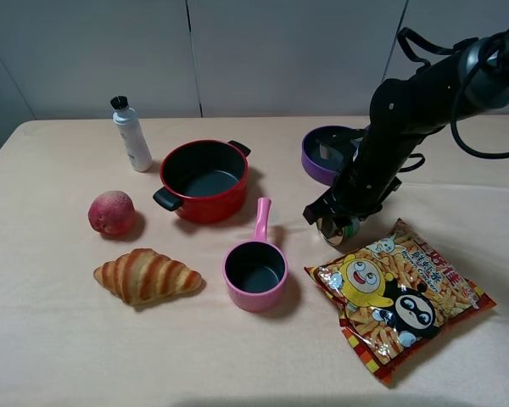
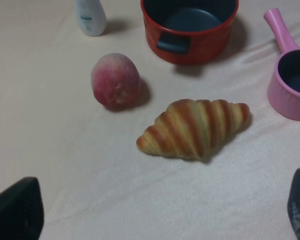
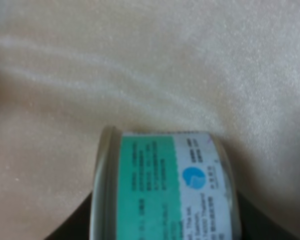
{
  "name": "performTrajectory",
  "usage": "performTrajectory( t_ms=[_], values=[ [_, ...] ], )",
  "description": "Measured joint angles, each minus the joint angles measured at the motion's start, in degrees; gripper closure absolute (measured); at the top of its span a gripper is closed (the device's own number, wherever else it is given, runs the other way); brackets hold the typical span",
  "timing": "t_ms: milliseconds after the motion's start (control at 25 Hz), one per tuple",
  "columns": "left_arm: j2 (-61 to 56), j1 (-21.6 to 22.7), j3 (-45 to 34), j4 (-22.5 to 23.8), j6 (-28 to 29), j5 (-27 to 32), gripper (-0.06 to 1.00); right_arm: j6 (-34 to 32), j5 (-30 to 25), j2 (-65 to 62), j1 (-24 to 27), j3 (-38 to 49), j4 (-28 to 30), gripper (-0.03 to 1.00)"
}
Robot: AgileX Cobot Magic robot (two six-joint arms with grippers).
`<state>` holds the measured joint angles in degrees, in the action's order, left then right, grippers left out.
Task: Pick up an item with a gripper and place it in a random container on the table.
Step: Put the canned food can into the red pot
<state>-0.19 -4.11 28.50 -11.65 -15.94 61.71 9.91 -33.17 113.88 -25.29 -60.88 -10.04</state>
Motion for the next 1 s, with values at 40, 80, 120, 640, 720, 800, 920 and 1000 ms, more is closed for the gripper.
performTrajectory(
  t_ms=[40, 80, 120, 640, 720, 800, 920, 1000],
  values=[
    [0.0, 0.0, 0.0, 0.0, 0.0, 0.0, -0.05, -0.1, 0.0, -0.1, 0.0, 0.0, 0.0, 0.68],
    [0.0, 0.0, 0.0, 0.0, 0.0, 0.0, -0.05, -0.2, -0.1, -0.1, 0.0, 0.0, 0.1, 0.68],
    [0.0, 0.0, 0.0, 0.0, 0.0, 0.0, -0.05, -0.4, -0.2, -0.4, 0.0, 0.0, 0.2, 0.68],
    [0.0, 0.0, 0.0, 0.0, 0.0, 0.0, -0.05, -0.9, -2.0, -6.9, 0.0, -0.4, 2.0, 0.68],
    [0.0, 0.0, 0.0, 0.0, 0.0, 0.0, -0.05, -0.9, -3.2, -7.3, -0.7, -1.1, 2.8, 0.68],
    [0.0, 0.0, 0.0, 0.0, 0.0, 0.0, -0.05, -0.9, -4.9, -7.6, -1.8, -2.5, 3.3, 0.68],
    [0.0, 0.0, 0.0, 0.0, 0.0, 0.0, -0.05, -1.1, -7.0, -7.7, -3.7, -5.4, 3.5, 0.68],
    [0.0, 0.0, 0.0, 0.0, 0.0, 0.0, -0.05, -1.1, -8.6, -7.7, -4.9, -7.3, 4.1, 0.68]
  ],
)
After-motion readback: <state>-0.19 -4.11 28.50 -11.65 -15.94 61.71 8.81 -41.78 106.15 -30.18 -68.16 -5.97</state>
